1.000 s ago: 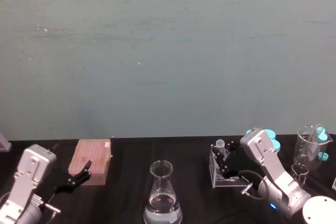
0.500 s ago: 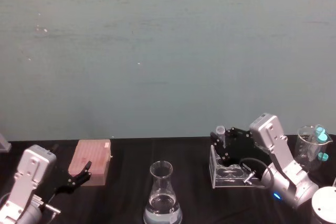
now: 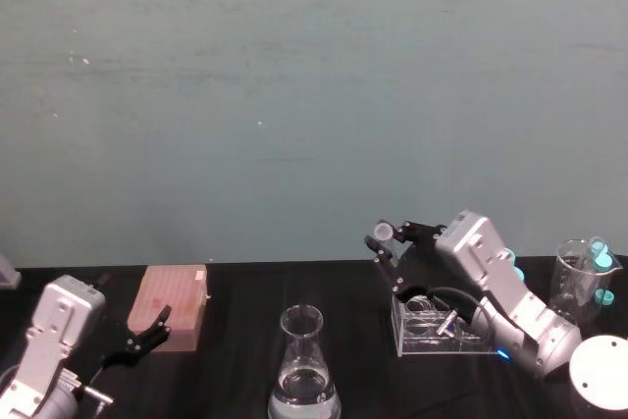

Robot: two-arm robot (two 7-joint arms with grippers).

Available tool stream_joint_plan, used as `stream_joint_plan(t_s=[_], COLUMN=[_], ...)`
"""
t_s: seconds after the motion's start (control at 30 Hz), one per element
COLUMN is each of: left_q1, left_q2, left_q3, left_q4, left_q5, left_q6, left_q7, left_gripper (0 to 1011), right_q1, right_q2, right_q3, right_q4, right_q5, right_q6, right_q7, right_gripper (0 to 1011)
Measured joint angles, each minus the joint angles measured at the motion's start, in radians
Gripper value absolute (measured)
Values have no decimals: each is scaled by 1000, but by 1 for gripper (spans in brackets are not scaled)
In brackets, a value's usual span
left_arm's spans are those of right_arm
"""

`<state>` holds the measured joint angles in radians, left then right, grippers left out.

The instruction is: Pour the liquid from the test tube into the beaker using one hand.

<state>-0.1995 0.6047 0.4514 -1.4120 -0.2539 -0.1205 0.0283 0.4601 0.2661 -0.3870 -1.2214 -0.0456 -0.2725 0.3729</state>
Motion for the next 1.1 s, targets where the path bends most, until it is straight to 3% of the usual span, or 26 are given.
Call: stream_joint_plan(t_s=[0.6,1.1], left_q1=[0,0], left_q2=[0,0], left_q3=[0,0], left_q4=[0,0], left_q5=[0,0], left_q6=[0,0], left_q7=[0,0], left_gripper=[1000,1000], right_q1=[75,98], right_q2=[7,29], right_q3=[-136,-210], right_q4=[53,77], right_q5=[-238,-454], right_q6=[-111,-196], right_q7=[-61,-199], right_gripper=[224,224])
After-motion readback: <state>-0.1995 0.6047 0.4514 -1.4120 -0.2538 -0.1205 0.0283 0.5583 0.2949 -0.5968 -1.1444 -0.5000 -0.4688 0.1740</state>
